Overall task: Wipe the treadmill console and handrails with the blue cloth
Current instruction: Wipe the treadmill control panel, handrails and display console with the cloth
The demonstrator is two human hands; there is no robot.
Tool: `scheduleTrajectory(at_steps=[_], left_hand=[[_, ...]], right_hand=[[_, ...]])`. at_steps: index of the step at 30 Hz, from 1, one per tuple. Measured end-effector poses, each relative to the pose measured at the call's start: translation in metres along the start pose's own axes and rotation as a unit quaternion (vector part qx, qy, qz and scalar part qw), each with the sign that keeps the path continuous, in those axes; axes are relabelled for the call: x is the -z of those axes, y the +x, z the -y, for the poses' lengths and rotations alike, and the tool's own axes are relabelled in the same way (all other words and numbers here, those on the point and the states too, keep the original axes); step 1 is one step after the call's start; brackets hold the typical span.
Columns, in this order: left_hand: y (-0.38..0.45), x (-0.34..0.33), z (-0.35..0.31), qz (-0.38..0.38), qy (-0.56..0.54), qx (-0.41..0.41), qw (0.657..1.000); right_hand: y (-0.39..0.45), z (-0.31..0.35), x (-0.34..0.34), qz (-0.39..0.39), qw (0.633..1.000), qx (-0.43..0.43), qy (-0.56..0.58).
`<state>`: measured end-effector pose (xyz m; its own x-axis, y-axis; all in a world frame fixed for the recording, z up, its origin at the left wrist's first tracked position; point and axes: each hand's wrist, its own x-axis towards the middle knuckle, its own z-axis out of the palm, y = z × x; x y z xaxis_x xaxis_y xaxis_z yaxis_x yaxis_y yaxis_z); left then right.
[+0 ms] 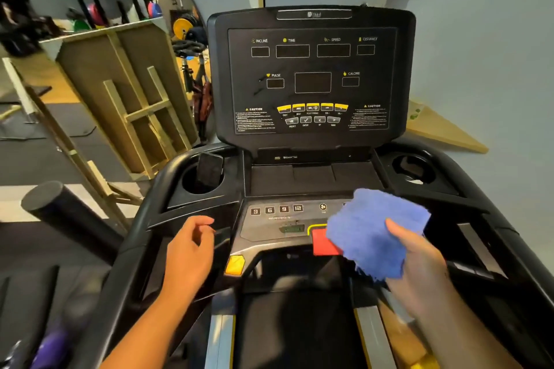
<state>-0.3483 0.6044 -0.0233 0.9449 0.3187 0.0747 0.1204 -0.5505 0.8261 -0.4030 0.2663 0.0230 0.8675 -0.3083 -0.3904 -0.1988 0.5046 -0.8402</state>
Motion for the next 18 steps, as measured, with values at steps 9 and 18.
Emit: scheduleTrajectory(at_steps=[9, 18], left_hand=[[-0.020, -0.012, 0.036, 0.132, 0.243, 0.023, 0.961], [-0.017, -0.014, 0.053, 0.105, 0.259, -0.013, 0.960]], right_hand=[[0.061, -0.069, -0.028, 0.022, 0.690, 0.388, -0.610], [0.026, -0.142, -0.110, 0.161, 0.502, 0.425, -0.736]])
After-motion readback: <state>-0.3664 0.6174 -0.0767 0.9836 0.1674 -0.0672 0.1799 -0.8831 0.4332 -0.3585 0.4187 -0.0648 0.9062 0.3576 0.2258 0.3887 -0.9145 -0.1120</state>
